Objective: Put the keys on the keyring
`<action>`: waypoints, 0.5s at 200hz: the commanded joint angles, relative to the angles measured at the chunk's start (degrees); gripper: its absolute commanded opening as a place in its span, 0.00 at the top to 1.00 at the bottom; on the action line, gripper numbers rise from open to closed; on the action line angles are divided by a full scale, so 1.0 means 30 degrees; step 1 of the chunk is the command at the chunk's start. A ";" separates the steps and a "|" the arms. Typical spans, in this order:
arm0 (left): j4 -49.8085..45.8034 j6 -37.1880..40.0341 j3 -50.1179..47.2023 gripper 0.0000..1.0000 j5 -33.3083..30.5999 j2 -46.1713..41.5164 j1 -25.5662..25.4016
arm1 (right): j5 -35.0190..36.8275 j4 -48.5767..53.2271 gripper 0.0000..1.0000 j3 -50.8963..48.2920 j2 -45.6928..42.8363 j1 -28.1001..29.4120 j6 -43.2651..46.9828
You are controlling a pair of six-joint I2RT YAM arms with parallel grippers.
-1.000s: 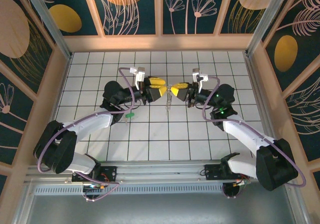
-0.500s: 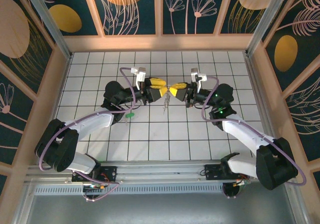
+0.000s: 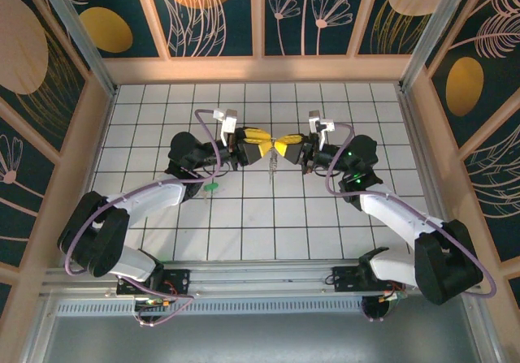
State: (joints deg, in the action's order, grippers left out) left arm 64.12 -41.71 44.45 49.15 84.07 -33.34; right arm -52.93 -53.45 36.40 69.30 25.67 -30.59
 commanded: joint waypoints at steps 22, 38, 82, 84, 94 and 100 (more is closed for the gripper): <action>0.1036 -0.0293 0.0346 0.67 0.0632 0.0274 -0.0106 | -0.0112 -0.1021 1.00 0.0784 0.0045 0.0233 0.0001; 0.1098 -0.0332 0.0378 0.70 0.0695 0.0333 -0.0136 | -0.0119 -0.0991 1.00 0.0811 0.0104 0.0237 -0.0014; 0.1091 -0.0276 0.0361 0.84 0.0698 0.0317 -0.0165 | -0.0058 -0.0907 1.00 0.0815 0.0166 0.0292 0.0081; 0.1074 -0.0261 0.0361 0.85 0.0698 0.0309 -0.0165 | -0.0054 -0.0905 1.00 0.0815 0.0163 0.0298 0.0087; 0.1077 -0.0275 0.0361 0.89 0.0698 0.0307 -0.0180 | -0.0053 -0.0860 1.00 0.0815 0.0141 0.0301 0.0089; 0.1069 -0.0247 0.0390 0.91 0.0706 0.0335 -0.0165 | -0.0054 -0.0845 1.00 0.0815 0.0136 0.0309 0.0093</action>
State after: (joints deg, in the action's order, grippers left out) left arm 64.51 -42.59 44.45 50.37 84.66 -33.45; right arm -52.95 -53.43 36.40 69.58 26.00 -30.57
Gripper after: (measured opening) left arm 0.125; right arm 0.044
